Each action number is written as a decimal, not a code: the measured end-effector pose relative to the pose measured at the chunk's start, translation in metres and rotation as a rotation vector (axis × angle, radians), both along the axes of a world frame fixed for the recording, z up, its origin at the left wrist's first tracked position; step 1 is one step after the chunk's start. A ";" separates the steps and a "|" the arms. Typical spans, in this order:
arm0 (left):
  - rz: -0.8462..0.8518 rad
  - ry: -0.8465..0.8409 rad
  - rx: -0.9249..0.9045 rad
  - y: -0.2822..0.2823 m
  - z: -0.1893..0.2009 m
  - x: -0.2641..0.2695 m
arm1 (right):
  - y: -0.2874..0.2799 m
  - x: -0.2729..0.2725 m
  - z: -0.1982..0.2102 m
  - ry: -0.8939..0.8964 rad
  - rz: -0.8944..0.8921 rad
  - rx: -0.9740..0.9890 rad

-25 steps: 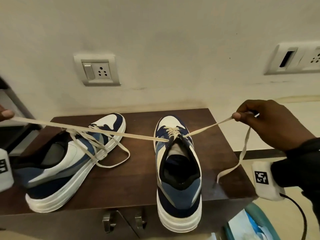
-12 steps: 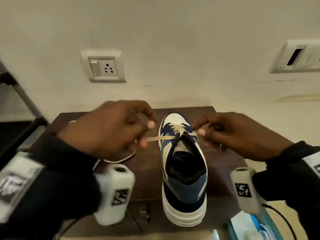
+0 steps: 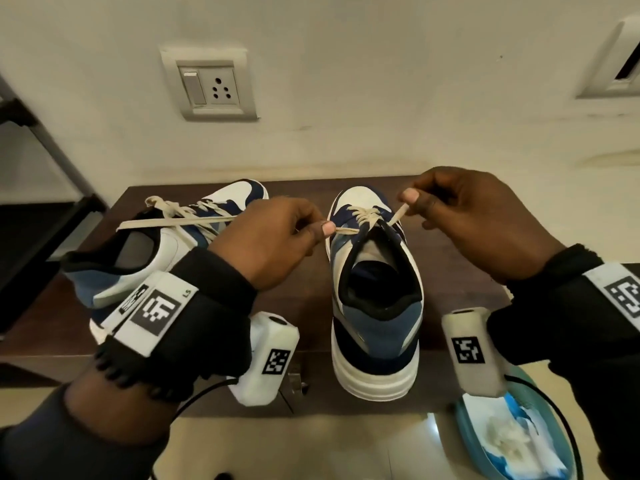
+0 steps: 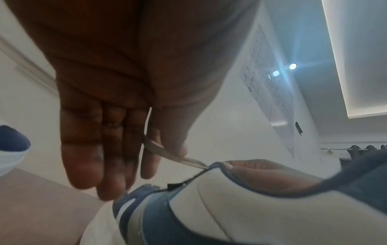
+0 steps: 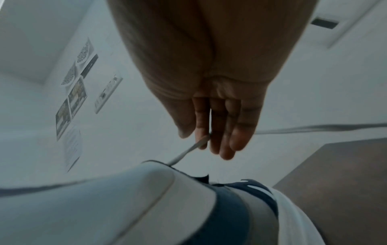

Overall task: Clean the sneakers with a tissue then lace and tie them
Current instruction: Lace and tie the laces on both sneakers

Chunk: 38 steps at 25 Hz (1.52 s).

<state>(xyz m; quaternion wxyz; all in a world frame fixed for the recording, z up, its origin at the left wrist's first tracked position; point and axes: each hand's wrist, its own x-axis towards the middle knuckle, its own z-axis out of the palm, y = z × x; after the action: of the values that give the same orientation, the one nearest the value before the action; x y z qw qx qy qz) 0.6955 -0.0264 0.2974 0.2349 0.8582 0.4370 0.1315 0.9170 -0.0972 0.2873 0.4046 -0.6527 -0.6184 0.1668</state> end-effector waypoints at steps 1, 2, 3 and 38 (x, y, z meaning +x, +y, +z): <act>0.018 -0.032 0.007 0.002 0.002 -0.002 | 0.002 0.002 0.000 0.072 -0.012 0.047; 0.035 -0.072 0.022 0.005 0.005 -0.006 | 0.004 0.004 0.001 0.158 -0.016 0.092; 0.062 -0.108 0.032 0.008 0.010 -0.010 | 0.006 0.009 0.002 0.241 -0.019 0.140; 0.011 -1.074 -0.145 0.045 0.076 -0.038 | 0.021 0.028 0.041 0.928 0.089 0.157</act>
<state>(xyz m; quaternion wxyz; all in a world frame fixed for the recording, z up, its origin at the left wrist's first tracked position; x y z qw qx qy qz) 0.6577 0.0183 0.3735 0.4832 0.6495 0.2682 0.5223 0.9453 -0.0757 0.3283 0.6787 -0.4496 -0.4105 0.4107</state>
